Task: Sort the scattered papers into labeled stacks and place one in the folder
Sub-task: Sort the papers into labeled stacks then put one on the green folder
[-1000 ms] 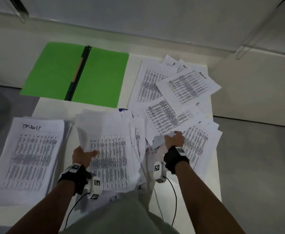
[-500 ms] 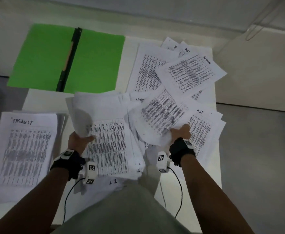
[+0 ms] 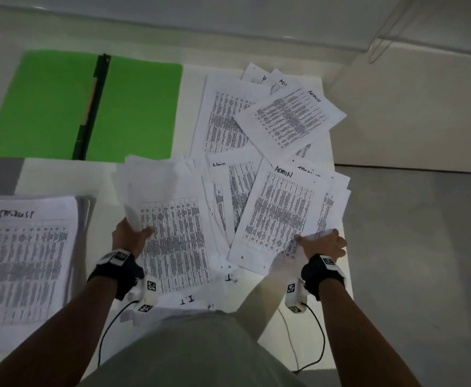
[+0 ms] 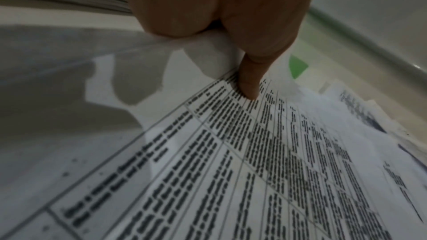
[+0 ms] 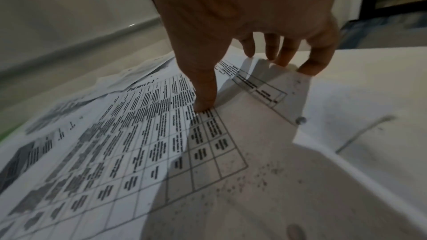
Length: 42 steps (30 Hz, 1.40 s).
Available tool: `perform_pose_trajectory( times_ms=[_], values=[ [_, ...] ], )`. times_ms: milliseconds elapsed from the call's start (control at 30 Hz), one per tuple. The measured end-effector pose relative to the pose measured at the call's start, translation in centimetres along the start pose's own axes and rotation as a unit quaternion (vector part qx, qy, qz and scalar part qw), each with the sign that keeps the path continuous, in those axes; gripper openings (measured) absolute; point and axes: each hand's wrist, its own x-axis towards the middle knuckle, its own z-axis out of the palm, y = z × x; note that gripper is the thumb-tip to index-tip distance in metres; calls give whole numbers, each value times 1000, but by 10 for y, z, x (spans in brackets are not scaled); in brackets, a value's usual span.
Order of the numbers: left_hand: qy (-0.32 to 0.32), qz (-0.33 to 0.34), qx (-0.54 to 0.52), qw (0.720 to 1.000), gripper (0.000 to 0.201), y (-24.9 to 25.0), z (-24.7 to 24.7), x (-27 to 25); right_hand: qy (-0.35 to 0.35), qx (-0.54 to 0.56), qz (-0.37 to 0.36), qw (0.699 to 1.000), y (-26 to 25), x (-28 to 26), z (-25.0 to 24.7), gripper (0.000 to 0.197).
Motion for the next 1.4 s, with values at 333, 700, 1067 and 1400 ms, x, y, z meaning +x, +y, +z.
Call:
perform_pose_trajectory(
  times_ms=[333,700,1067,1400],
  values=[
    [-19,-13,13,1000,52,-16,-3,0,1,120,-68,990,23,-17,-7,39],
    [-43,-4,43,998,54,-32,-14,-1,157,315,-225,909,29,-100,-72,37],
    [-57,-22,38,997,54,-43,-23,-12,197,530,-273,778,-26,-157,-93,40],
    [-51,-35,22,998,49,-39,-31,-19,78,413,-338,842,-64,-152,-57,38]
  ],
)
